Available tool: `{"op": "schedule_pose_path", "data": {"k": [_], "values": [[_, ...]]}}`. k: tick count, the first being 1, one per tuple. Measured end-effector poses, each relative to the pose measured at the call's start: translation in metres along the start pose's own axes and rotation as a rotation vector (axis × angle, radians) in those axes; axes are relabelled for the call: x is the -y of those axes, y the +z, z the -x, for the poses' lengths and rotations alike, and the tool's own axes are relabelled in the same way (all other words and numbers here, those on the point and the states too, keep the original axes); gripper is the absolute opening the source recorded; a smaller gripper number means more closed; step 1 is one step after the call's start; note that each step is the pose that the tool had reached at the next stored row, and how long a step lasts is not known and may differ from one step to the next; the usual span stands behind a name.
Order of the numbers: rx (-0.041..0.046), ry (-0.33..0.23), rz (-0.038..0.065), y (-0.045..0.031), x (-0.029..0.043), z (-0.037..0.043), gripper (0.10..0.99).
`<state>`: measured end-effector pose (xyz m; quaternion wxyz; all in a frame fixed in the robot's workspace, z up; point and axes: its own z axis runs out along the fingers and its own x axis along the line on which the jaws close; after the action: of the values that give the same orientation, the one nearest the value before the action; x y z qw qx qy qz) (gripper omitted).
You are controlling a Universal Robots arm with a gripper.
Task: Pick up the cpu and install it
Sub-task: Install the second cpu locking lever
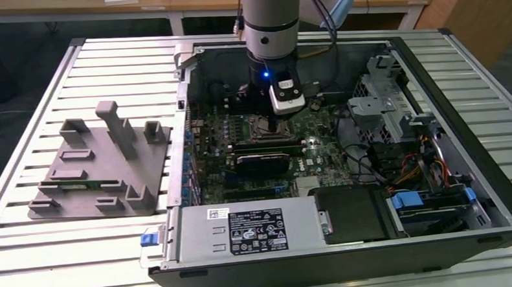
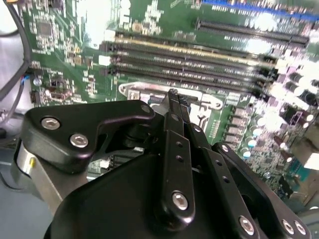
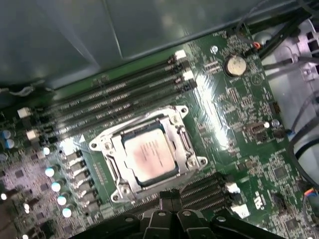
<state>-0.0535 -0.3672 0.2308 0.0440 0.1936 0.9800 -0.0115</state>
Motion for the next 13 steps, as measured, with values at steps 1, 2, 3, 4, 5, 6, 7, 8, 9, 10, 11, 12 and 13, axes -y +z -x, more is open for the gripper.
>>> {"op": "schedule_pose_path", "data": {"k": [1,2,3,4,5,6,7,8,9,10,11,12,13], "values": [[-0.0002,0.000,0.001,0.0001,0.0022,0.0009,0.106],[-0.0010,0.000,0.003,0.0003,0.0046,0.0019,0.106],[-0.0037,0.001,0.009,0.0004,0.0064,0.0026,0.106],[-0.0085,0.002,0.021,0.0006,0.0075,0.0030,0.106],[-0.0143,0.003,0.035,0.0009,0.0084,0.0033,0.106],[-0.0198,0.004,0.048,0.0013,0.0094,0.0033,0.106],[-0.0235,0.005,0.057,0.0016,0.0110,0.0032,0.106],[-0.0245,0.005,0.059,0.0020,0.0128,0.0029,0.106],[-0.0247,0.005,0.060,0.0022,0.0148,0.0027,0.106],[-0.0248,0.005,0.060,0.0025,0.0167,0.0027,0.106],[-0.0251,0.005,0.061,0.0028,0.0184,0.0026,0.106],[-0.0266,0.006,0.064,0.0031,0.0198,0.0021,0.106],[-0.0302,0.006,0.073,0.0036,0.0211,0.0018,0.106]]}}
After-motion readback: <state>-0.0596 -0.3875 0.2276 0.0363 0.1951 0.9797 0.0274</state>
